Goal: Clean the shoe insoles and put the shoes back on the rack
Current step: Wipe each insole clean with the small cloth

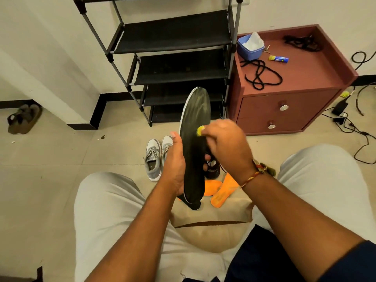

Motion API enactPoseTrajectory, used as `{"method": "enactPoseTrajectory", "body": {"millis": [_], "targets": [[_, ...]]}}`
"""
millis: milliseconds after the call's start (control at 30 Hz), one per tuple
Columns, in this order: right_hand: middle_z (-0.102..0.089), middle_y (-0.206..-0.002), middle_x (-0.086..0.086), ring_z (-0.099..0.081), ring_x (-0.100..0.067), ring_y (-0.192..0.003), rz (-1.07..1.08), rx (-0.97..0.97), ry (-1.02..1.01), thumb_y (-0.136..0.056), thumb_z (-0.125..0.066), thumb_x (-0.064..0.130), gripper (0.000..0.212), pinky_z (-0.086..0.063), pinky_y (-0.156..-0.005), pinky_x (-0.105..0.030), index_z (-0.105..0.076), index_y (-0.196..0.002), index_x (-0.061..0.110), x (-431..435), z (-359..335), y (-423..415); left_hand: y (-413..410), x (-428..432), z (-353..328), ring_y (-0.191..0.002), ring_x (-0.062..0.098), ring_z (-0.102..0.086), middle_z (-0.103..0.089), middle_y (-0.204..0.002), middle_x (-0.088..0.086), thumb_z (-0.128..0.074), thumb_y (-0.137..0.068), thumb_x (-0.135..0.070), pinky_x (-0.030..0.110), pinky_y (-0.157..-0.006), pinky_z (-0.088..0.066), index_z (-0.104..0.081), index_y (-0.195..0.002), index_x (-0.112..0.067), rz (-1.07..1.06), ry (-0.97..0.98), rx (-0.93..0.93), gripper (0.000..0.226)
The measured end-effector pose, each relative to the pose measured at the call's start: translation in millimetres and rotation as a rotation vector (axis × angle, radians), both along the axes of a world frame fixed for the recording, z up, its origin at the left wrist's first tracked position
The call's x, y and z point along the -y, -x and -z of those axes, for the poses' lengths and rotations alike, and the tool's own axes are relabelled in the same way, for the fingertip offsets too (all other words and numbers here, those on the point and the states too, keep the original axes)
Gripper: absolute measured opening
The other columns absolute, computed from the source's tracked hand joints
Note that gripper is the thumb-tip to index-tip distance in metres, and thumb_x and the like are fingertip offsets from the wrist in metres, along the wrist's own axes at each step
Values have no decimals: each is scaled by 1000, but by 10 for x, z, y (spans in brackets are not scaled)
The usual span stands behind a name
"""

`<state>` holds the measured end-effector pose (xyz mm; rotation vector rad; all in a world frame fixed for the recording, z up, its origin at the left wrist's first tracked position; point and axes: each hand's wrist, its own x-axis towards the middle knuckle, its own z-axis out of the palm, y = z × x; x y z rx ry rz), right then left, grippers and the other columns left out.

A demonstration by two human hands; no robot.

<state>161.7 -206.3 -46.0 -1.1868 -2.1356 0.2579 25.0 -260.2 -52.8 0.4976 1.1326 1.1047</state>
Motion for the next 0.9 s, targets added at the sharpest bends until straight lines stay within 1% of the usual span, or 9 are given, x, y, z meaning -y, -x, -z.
{"method": "enactPoseTrajectory", "body": {"millis": [67, 233, 300, 400, 467, 533, 633, 733, 900], "targets": [[-69, -88, -5, -64, -27, -84, 112, -83, -3, -89, -65, 11, 11, -52, -77, -39, -76, -90, 12, -131, -6, -124, -31, 27, 6, -75, 22, -59, -66, -91, 16, -17, -91, -79, 35, -66, -46, -71, -119, -6, 80, 21, 31, 95], [-70, -85, -4, -66, -22, -81, 85, -205, 10, -90, -68, 13, 8, -54, -73, -44, -76, -89, 10, -56, -4, -87, -43, 14, 48, -74, 21, -58, -65, -89, 15, -17, -90, -82, 35, -67, -44, -66, -127, -5, 111, 29, 95, 99], [-71, -88, -4, -66, -21, -84, -18, -218, 10, -89, -69, 12, 7, -55, -76, -42, -76, -90, 10, 104, -17, 54, -44, 22, 45, -80, 25, -64, -67, -97, 18, -21, -90, -80, 38, -70, -49, -65, -128, -11, 88, -14, 86, 91], [-72, -93, -3, -65, -19, -89, -118, -198, 6, -90, -68, 11, 9, -54, -82, -38, -76, -95, 11, 236, 0, 189, -48, 56, 16, -105, 32, -69, -67, -122, 26, -28, -88, -75, 46, -83, -57, -63, -130, -17, 64, -32, 89, 79], [-72, -94, -3, -66, -21, -90, -73, -211, -30, -91, -68, 11, 9, -54, -82, -40, -76, -95, 10, 127, 4, 141, -36, 62, 31, -95, 35, -66, -65, -112, 31, -25, -92, -73, 46, -81, -53, -62, -129, -11, 80, -66, 34, 82], [-72, -92, -3, -67, -20, -89, 37, -271, -43, -90, -68, 11, 10, -54, -81, -39, -76, -94, 9, -52, -6, 16, -56, 70, 34, -80, 28, -62, -65, -99, 24, -22, -95, -72, 39, -68, -50, -58, -131, -1, 117, -73, 1, 87], [-72, -89, 4, -66, -7, -86, 210, -440, 122, -89, -71, 14, 8, -57, -80, -30, -77, -94, 14, -229, 2, -168, -103, 76, 42, -79, 25, -62, -68, -112, 22, -27, -91, -73, 37, -64, -49, -57, -134, -1, 156, -44, 8, 89], [-72, -88, 9, -67, -3, -86, 251, -651, 380, -88, -75, 21, 7, -58, -77, -24, -75, -95, 21, -235, 47, -196, -111, 58, 62, -84, 26, -64, -67, -120, 24, -31, -89, -72, 38, -68, -52, -60, -132, -6, 163, -36, -13, 84], [-74, -91, -2, -69, -7, -82, 135, -1031, 767, -94, -66, 16, 8, -57, -70, -23, -66, -102, 13, -193, -16, -146, -50, 15, 72, -103, 35, -71, -71, -119, 17, -43, -105, -43, 45, -81, -58, -54, -134, -21, 73, -97, -121, 38]]}}
